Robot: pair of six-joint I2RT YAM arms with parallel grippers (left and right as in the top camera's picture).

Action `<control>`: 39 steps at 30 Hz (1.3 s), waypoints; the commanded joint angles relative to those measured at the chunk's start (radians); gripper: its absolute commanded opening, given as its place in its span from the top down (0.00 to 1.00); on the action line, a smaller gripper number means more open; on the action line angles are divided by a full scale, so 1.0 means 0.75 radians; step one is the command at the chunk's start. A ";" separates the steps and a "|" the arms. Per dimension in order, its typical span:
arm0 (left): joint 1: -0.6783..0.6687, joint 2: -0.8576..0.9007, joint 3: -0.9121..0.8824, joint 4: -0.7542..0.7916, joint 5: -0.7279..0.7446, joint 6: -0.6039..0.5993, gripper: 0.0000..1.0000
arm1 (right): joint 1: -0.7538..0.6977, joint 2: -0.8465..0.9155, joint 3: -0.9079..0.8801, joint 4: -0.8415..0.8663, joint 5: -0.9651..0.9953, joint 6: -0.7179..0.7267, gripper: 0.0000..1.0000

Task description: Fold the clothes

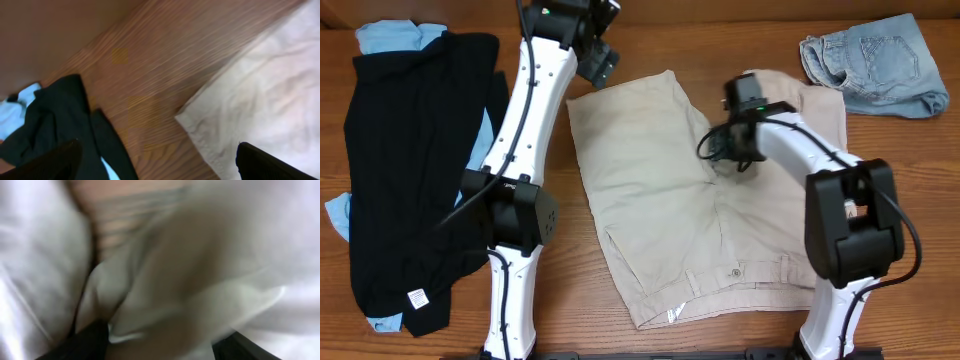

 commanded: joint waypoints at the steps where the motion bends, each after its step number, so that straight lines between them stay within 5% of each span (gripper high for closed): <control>1: 0.028 0.012 -0.003 -0.007 -0.032 -0.066 0.00 | 0.169 0.032 -0.008 -0.057 -0.079 -0.135 0.29; 15: 0.164 0.012 -0.003 -0.127 -0.025 -0.089 0.00 | 0.630 0.023 0.264 -0.616 -0.301 -0.227 0.18; 20: 0.198 0.012 -0.003 -0.152 0.012 -0.091 0.00 | 0.653 -0.059 0.369 -0.675 -0.353 -0.074 0.17; 30: 0.155 0.012 -0.005 -0.143 0.680 0.249 0.00 | 0.249 -0.304 0.395 -0.836 -0.291 0.364 0.13; 39: -0.087 0.101 -0.005 -0.143 0.700 0.488 0.00 | 0.018 -0.303 0.106 -0.879 -0.210 0.369 0.12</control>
